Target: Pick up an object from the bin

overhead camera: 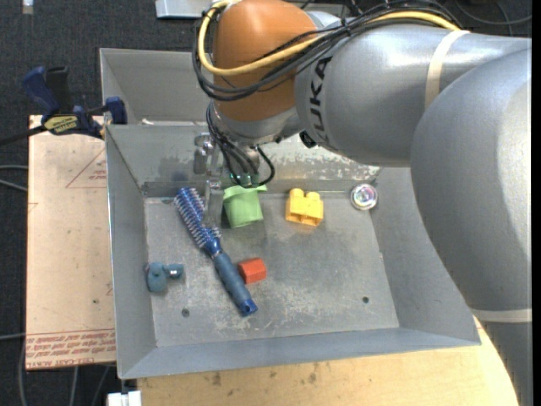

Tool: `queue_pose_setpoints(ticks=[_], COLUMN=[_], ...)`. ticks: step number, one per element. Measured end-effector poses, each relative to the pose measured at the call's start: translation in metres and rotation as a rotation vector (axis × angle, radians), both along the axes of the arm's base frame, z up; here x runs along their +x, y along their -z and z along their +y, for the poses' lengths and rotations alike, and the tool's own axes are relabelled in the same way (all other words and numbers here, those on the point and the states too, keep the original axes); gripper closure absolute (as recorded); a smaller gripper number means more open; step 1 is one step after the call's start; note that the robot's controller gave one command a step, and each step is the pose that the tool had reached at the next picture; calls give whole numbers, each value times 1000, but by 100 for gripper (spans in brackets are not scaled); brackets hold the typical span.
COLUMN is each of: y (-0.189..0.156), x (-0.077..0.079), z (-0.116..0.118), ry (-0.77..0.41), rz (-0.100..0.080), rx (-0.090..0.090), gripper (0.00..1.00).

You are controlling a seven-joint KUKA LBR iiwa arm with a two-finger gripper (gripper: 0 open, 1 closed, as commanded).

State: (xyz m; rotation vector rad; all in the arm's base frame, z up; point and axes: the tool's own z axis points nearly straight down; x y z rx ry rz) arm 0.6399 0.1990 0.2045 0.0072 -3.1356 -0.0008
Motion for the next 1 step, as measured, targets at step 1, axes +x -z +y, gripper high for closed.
queue_pose_setpoints(ticks=[1], y=[139], x=[-4], z=[-24], ry=[86], rz=[-1], rx=[-1], gripper=[0])
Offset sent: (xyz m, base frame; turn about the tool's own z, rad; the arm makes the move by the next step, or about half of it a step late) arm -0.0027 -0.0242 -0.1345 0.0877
